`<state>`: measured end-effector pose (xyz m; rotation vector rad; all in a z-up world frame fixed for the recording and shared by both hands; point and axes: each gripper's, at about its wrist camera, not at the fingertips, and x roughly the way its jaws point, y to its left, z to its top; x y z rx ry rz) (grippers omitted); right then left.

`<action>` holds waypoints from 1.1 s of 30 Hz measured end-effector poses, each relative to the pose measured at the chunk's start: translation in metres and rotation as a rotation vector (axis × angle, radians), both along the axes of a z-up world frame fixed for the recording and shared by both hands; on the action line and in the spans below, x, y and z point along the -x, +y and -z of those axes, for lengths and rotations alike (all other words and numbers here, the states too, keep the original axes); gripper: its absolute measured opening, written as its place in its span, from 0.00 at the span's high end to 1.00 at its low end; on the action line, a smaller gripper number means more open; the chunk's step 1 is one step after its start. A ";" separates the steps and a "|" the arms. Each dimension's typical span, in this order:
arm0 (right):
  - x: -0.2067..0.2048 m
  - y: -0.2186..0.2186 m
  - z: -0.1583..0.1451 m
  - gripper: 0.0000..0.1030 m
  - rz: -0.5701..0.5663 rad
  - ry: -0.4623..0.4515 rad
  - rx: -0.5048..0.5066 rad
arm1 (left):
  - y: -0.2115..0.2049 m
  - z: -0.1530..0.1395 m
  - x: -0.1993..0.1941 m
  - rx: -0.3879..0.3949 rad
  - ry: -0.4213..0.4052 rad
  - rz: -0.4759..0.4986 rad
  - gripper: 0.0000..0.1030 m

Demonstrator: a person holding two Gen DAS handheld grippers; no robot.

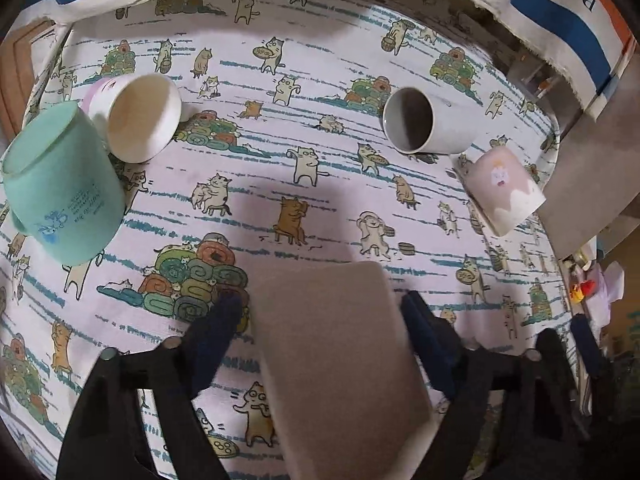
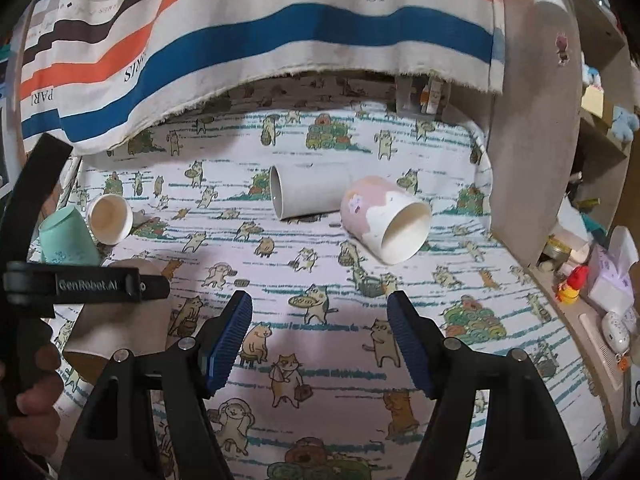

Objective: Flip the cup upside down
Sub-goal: 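Rotate the beige cup with the left gripper so its opening faces down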

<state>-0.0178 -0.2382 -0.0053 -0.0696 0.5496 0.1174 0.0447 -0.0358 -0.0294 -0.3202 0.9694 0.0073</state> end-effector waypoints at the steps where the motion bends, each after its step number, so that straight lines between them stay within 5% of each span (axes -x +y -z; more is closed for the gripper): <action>1: 0.000 0.001 0.001 0.30 -0.001 0.001 0.002 | -0.001 -0.002 0.001 -0.007 -0.006 -0.003 0.28; 16: 0.009 -0.011 -0.010 0.30 0.062 -0.073 0.040 | -0.002 -0.031 0.018 0.004 -0.120 0.044 0.36; 26: 0.006 -0.008 -0.012 0.30 0.049 -0.073 0.017 | -0.004 -0.061 0.027 -0.043 -0.272 0.080 0.36; 33: 0.007 0.005 -0.014 0.30 0.026 -0.090 0.024 | -0.007 -0.056 0.029 -0.152 -0.347 0.068 0.37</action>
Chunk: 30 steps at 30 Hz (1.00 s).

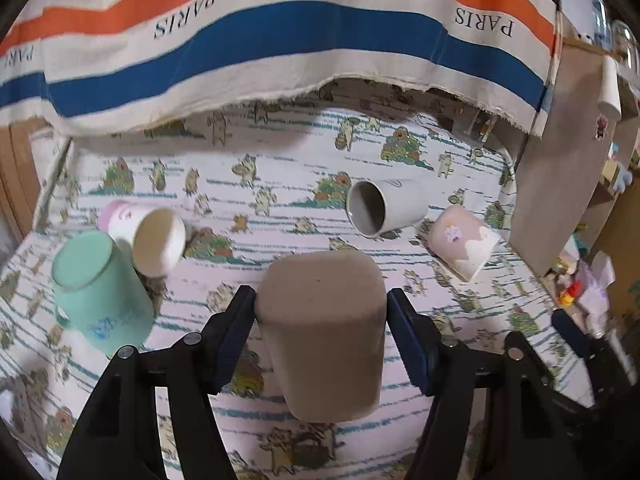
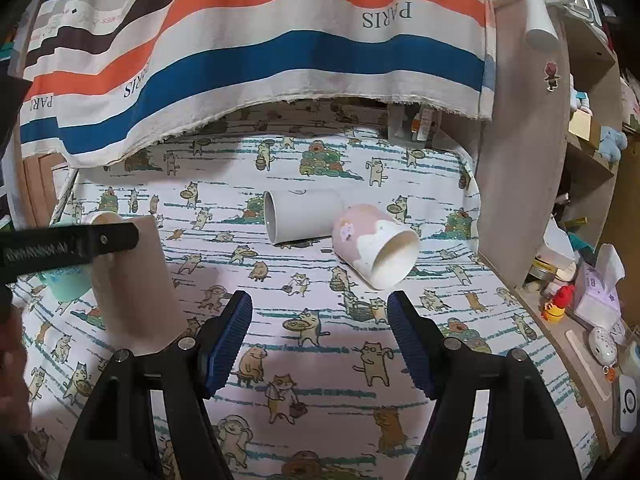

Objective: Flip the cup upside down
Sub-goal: 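Rotate the beige cup with the left gripper so its opening faces down, then lower the beige cup onto the cloth beside the green mug and open the left gripper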

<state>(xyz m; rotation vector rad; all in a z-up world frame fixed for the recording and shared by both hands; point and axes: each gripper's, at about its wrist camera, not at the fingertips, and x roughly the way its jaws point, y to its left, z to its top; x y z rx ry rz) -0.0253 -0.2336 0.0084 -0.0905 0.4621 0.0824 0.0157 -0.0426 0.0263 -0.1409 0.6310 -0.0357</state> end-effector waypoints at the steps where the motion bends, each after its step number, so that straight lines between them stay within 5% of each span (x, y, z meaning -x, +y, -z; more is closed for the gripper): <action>1: -0.001 0.001 0.001 0.30 -0.003 0.003 -0.003 | 0.000 0.001 0.001 -0.014 -0.017 -0.008 0.37; 18: -0.007 0.005 0.013 0.30 -0.042 0.028 -0.048 | -0.003 0.014 0.016 -0.097 -0.170 -0.038 0.36; 30: -0.010 0.013 0.018 0.30 -0.072 0.054 -0.059 | -0.010 0.023 0.012 -0.144 -0.167 -0.044 0.36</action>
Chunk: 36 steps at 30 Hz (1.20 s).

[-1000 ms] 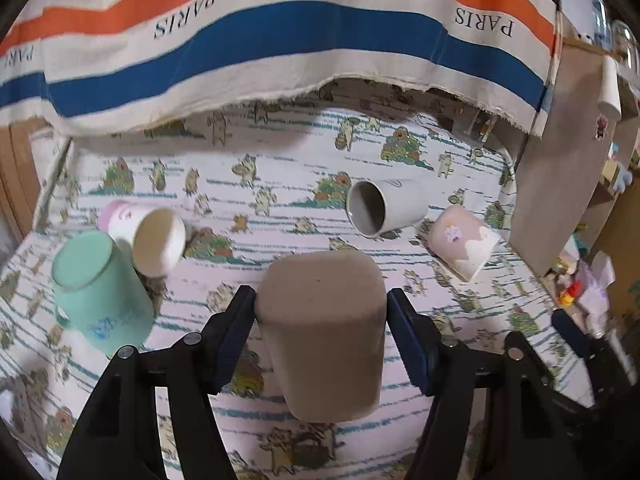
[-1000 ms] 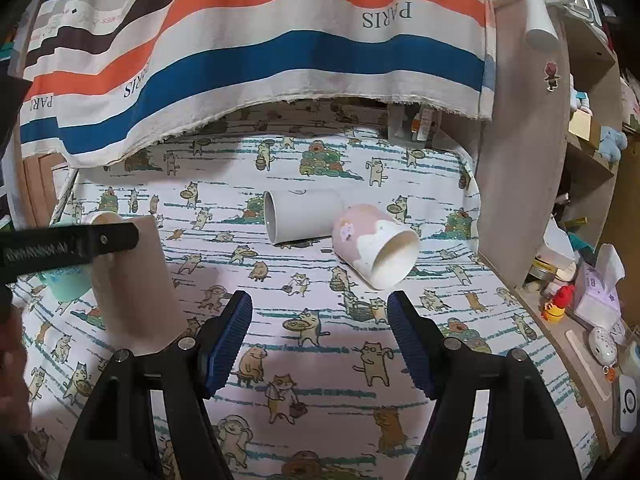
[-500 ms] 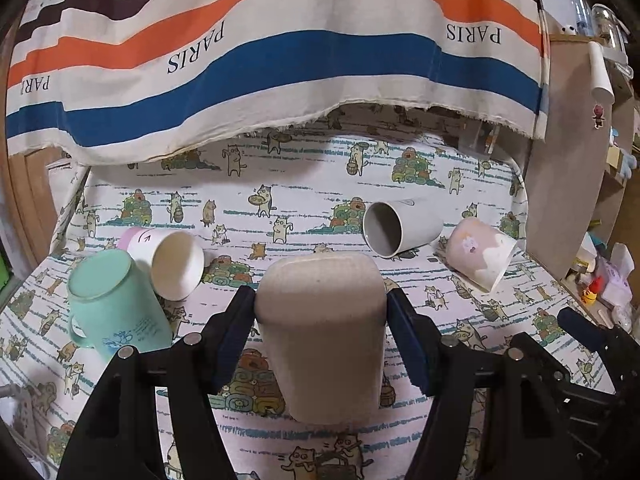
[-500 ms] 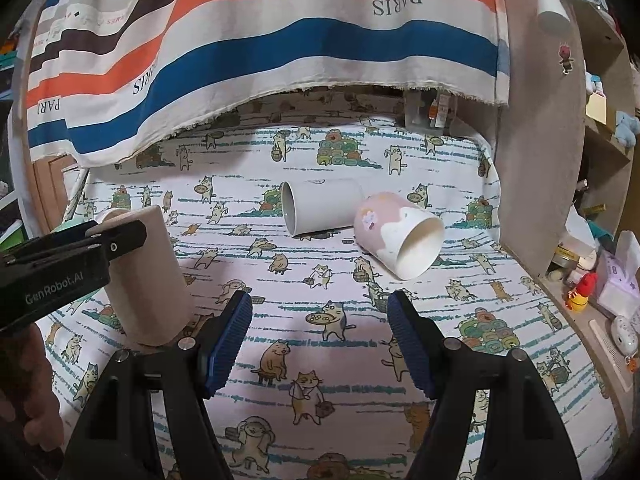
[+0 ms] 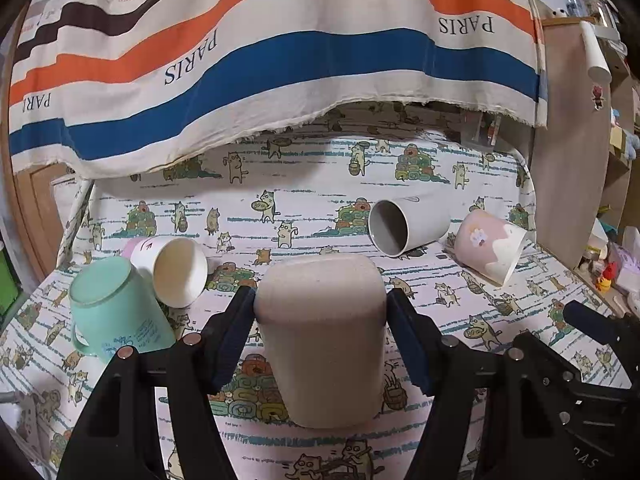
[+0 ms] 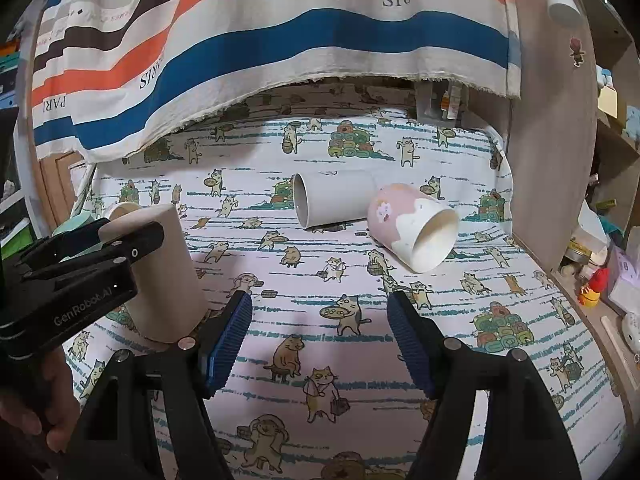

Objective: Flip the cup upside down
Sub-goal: 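Lower the beige cup onto the cloth beside the green mug and open the left gripper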

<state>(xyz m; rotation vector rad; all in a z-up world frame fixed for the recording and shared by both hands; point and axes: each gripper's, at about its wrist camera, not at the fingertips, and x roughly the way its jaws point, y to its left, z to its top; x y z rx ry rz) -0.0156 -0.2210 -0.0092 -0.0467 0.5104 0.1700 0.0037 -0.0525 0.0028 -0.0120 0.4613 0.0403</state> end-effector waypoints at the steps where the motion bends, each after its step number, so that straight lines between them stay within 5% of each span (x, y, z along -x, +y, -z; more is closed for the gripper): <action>1: 0.000 0.000 0.000 0.30 -0.003 0.004 -0.002 | -0.001 0.000 0.000 -0.005 -0.001 0.003 0.36; 4: 0.000 0.001 0.000 0.30 -0.006 0.006 -0.002 | 0.000 -0.001 0.003 -0.001 -0.010 0.010 0.20; 9: 0.002 0.000 -0.002 0.30 -0.010 0.001 -0.004 | 0.001 -0.007 0.013 -0.003 -0.059 0.023 0.08; 22: 0.010 -0.002 -0.010 0.27 -0.022 -0.048 -0.017 | 0.051 -0.025 0.058 0.062 -0.210 -0.011 0.02; 28: 0.035 0.011 -0.022 0.14 -0.071 -0.186 -0.015 | 0.073 -0.034 0.080 0.026 -0.325 -0.006 0.00; 30: 0.042 0.017 -0.025 0.00 -0.085 -0.228 -0.015 | 0.077 -0.033 0.084 0.007 -0.351 -0.011 0.00; 36: 0.050 0.026 -0.023 0.00 -0.088 -0.289 -0.012 | 0.089 -0.021 0.086 0.024 -0.344 0.012 0.00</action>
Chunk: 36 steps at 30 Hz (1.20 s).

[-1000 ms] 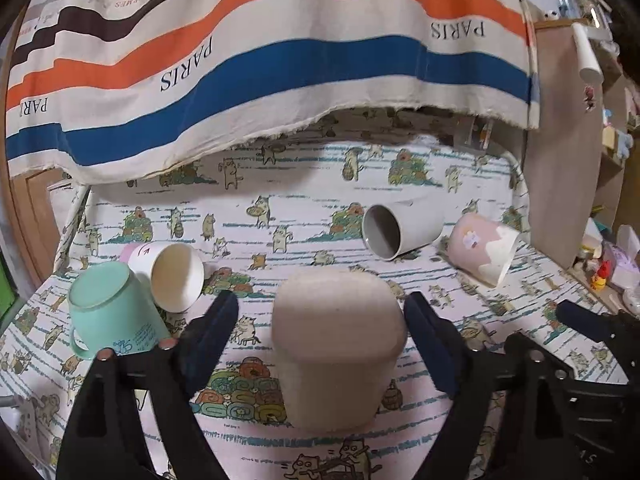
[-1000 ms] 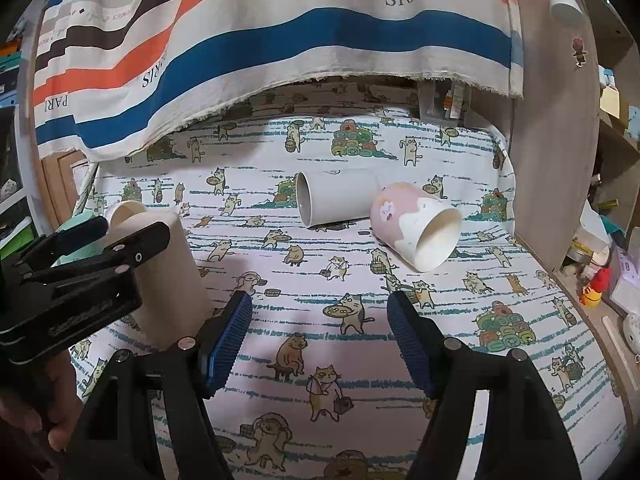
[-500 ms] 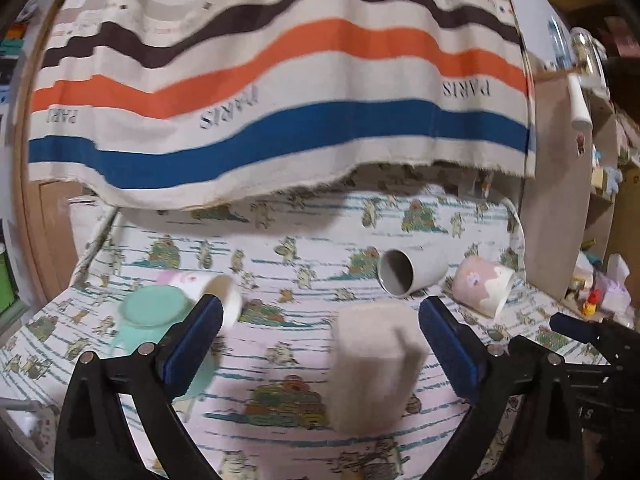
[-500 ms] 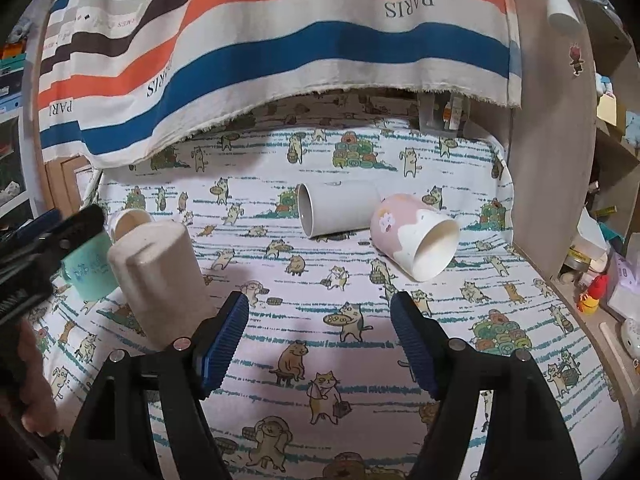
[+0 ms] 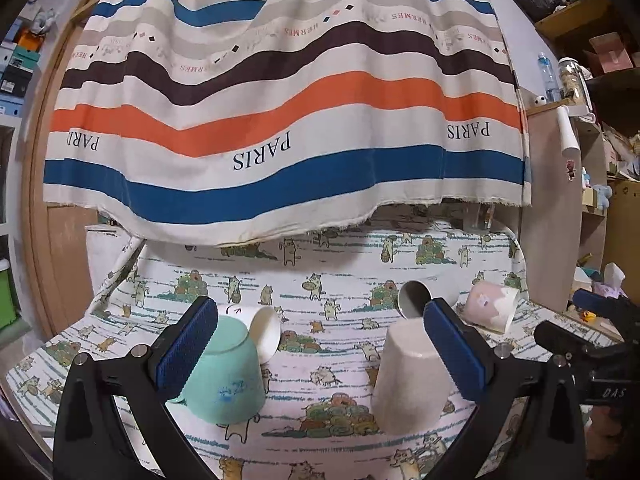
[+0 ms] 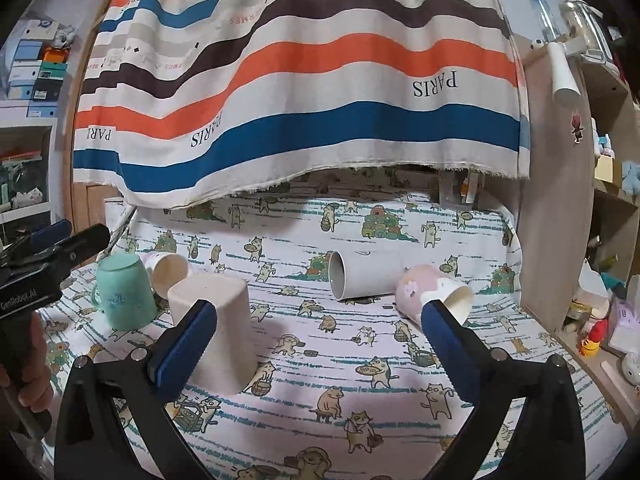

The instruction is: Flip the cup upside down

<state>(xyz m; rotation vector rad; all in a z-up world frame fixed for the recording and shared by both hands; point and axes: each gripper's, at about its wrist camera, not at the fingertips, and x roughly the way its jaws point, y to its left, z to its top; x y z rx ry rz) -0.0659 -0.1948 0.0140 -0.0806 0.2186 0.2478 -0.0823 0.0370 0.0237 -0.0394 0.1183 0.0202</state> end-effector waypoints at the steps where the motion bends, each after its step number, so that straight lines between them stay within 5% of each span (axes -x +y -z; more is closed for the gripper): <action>1: -0.001 0.001 0.002 0.00 -0.002 0.003 0.001 | 0.001 0.002 0.001 0.001 0.000 0.002 0.00; 13: -0.002 -0.004 0.008 0.00 0.018 -0.002 -0.037 | -0.008 0.013 0.004 -0.046 0.010 0.004 0.00; 22: 0.004 0.000 0.008 0.00 0.008 -0.021 -0.021 | -0.009 0.023 -0.022 -0.032 0.158 0.063 0.00; 27: 0.011 -0.002 0.006 0.00 0.025 -0.059 -0.026 | -0.008 0.025 -0.023 -0.029 0.169 0.053 0.00; 36: -0.006 0.005 0.009 0.00 -0.028 0.008 -0.016 | -0.007 0.025 -0.026 -0.030 0.181 0.053 0.00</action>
